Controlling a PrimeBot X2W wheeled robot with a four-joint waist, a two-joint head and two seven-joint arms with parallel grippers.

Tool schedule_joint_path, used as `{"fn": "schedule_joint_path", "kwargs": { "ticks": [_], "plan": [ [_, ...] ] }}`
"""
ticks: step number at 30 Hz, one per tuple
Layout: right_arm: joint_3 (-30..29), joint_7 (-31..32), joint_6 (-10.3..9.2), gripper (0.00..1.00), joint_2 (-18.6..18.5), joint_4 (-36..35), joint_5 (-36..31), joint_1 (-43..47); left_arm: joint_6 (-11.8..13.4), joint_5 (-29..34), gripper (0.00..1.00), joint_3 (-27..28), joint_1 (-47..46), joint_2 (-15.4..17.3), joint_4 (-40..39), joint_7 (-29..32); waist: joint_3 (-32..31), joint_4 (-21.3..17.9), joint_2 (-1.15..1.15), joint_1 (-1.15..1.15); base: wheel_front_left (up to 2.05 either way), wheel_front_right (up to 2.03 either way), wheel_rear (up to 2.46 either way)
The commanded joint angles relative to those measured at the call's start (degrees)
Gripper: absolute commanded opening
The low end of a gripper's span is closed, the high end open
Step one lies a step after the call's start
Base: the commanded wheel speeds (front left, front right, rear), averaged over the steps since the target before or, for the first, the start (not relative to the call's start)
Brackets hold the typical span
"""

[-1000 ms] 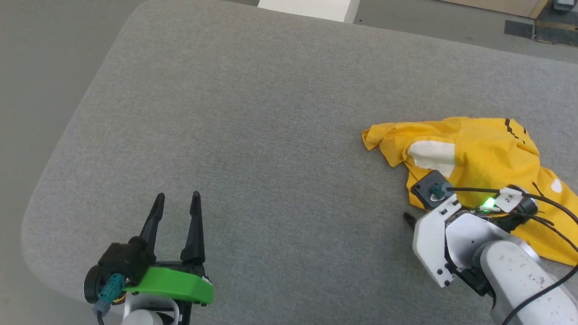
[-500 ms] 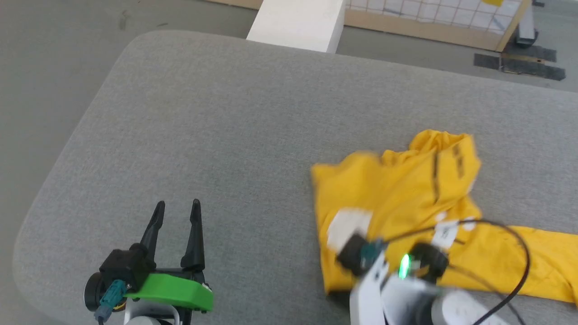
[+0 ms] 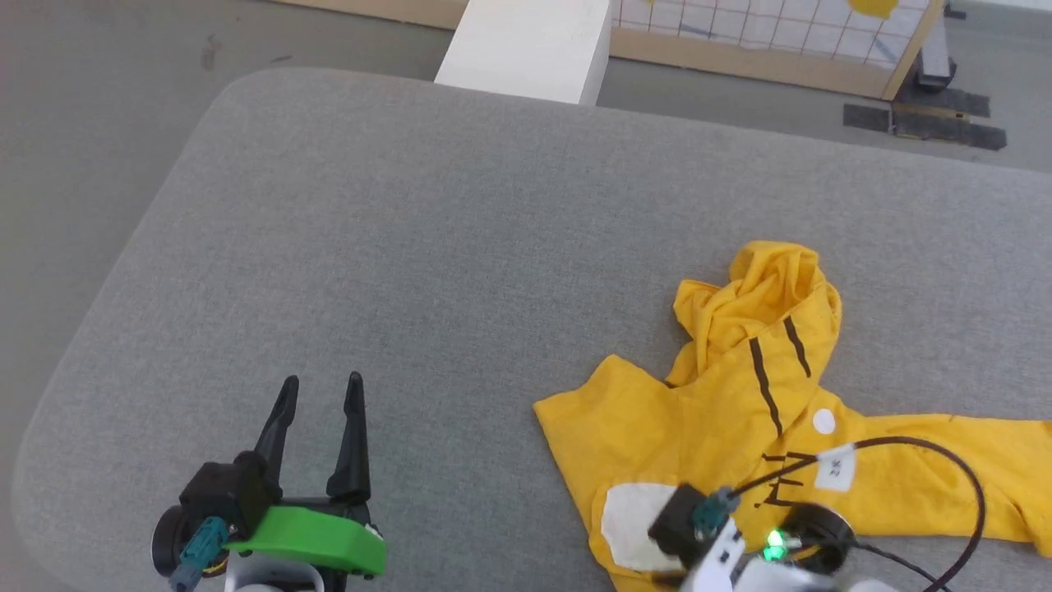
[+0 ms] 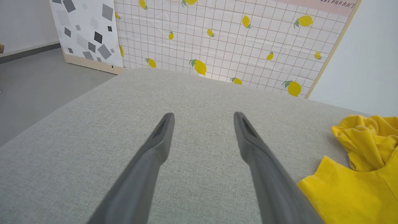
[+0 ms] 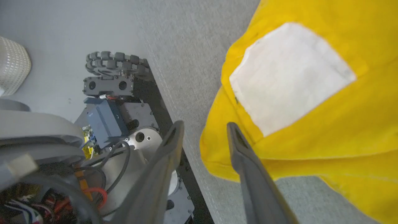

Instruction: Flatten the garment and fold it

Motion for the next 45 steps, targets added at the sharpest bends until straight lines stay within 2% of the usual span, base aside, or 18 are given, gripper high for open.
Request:
{"fn": "schedule_joint_path", "kwargs": {
  "ticks": [1,4,7,13,15,18,22,27,33,40,45],
  "plan": [
    [-1.3,-2.0,-0.08,1.0,1.5,0.0,-0.2,0.0,0.4,-0.2,1.0,0.2,0.9,-0.3,0.1,-0.3,-1.0,-0.7,0.0,0.0,0.0,0.0,0.0],
    [-6.7,-6.6,-0.08,1.0,4.6,0.1,-1.7,0.1,0.6,-0.1,1.0,0.4,1.5,-0.2,-0.2,-0.3,-2.2,-1.5,0.0,0.0,0.0,0.0,0.0],
    [-16.1,-13.3,-0.08,1.0,9.2,0.0,-5.5,1.7,0.7,0.0,1.0,0.5,2.0,0.1,-0.8,-0.3,-2.9,-2.5,0.0,0.0,0.0,0.0,0.0],
    [-38.3,-28.1,-0.08,1.0,20.6,-3.4,-21.6,8.4,1.0,0.2,1.0,0.7,3.0,0.7,-1.9,-0.3,-2.8,-4.6,0.0,0.0,0.0,0.0,0.0],
    [-44.5,-32.3,-0.08,1.0,23.0,-4.9,-25.6,11.4,1.0,0.1,1.0,0.8,3.3,0.8,-2.3,-0.3,-2.6,-5.2,0.0,0.0,0.0,0.0,0.0],
    [-51.9,-37.7,-0.08,1.0,24.1,-5.9,-30.0,15.3,0.9,0.1,1.0,0.7,3.6,0.9,-2.9,-0.3,-2.1,-5.9,0.0,0.0,0.0,0.0,0.0],
    [-60.1,-43.6,-0.08,1.0,24.2,-2.8,-25.6,19.3,0.7,0.3,1.0,0.5,4.1,1.2,-3.3,-0.3,-1.6,-7.0,0.0,0.0,0.0,0.0,0.0],
    [-61.7,-47.5,-0.08,1.0,24.3,1.8,-22.6,20.8,0.6,0.9,1.0,0.0,4.0,1.7,-4.1,-0.2,-0.5,-8.5,0.0,0.0,0.0,0.0,0.0],
    [-61.8,-48.3,-0.08,1.0,24.3,2.5,-23.2,17.9,-0.9,2.4,1.0,-3.0,-1.3,4.2,-4.5,2.5,0.9,-9.1,0.0,0.0,0.0,0.0,0.0],
    [-61.1,-47.7,-0.08,1.0,24.3,1.4,-23.7,15.7,-2.9,1.7,1.0,-13.0,-9.6,9.9,-0.1,15.7,2.9,-9.3,0.0,0.0,0.0,0.0,0.0],
    [-60.2,-46.7,-0.08,1.0,24.3,0.7,-23.6,15.4,-3.1,-2.1,1.0,-21.9,-15.3,13.9,1.8,19.9,4.6,-9.5,0.0,0.0,0.0,0.0,0.0]
  ]
}}
